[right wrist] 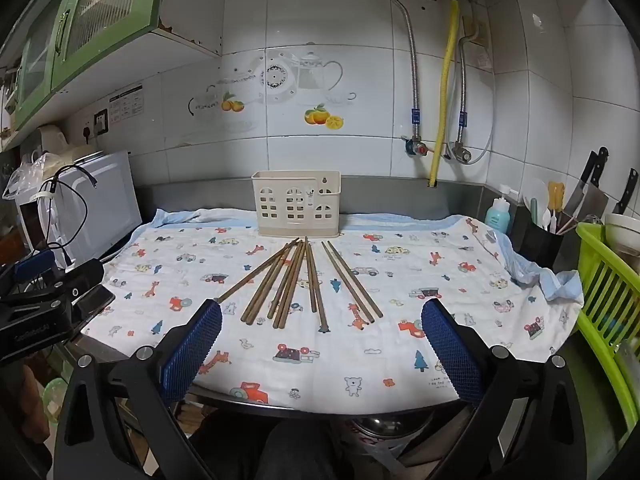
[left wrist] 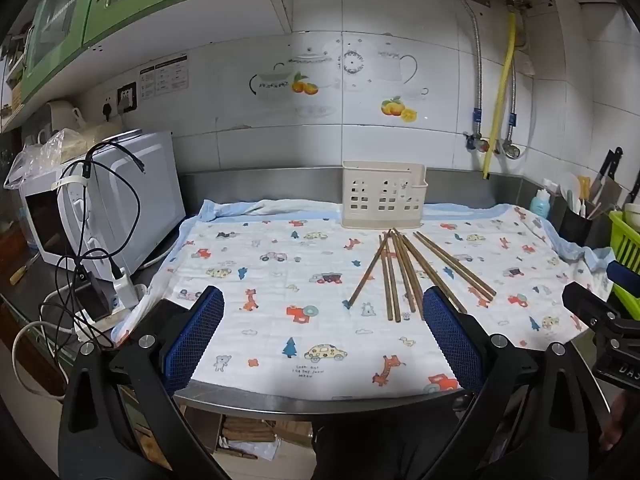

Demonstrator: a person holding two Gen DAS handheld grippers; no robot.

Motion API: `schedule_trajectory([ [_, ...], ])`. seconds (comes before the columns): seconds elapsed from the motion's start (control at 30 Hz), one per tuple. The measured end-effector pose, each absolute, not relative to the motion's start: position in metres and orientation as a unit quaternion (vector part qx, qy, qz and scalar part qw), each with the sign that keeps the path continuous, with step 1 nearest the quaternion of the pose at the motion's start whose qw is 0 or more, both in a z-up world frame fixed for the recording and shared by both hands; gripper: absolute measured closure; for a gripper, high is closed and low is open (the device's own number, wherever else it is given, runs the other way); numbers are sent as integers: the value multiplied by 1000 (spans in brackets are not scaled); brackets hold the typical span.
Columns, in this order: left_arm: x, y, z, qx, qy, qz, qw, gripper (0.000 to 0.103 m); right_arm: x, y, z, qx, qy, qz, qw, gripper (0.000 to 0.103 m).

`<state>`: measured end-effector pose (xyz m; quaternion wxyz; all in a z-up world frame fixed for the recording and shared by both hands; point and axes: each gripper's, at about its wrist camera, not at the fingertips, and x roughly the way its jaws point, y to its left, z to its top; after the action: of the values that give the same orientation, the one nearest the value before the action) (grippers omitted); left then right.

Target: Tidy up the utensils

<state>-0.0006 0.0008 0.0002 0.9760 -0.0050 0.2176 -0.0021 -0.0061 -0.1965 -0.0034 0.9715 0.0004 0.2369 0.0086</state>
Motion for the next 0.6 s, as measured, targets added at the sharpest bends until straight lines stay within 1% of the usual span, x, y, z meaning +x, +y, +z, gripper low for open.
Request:
schedule_trajectory([
  [0.37,-8,-11,-2,7,214,0,977,5,-7,-197,-3,2,232,10,973,6],
  [0.6,-3,-1,3,1,221,2,975,5,-8,-196,-3,1,231,9,973,6],
])
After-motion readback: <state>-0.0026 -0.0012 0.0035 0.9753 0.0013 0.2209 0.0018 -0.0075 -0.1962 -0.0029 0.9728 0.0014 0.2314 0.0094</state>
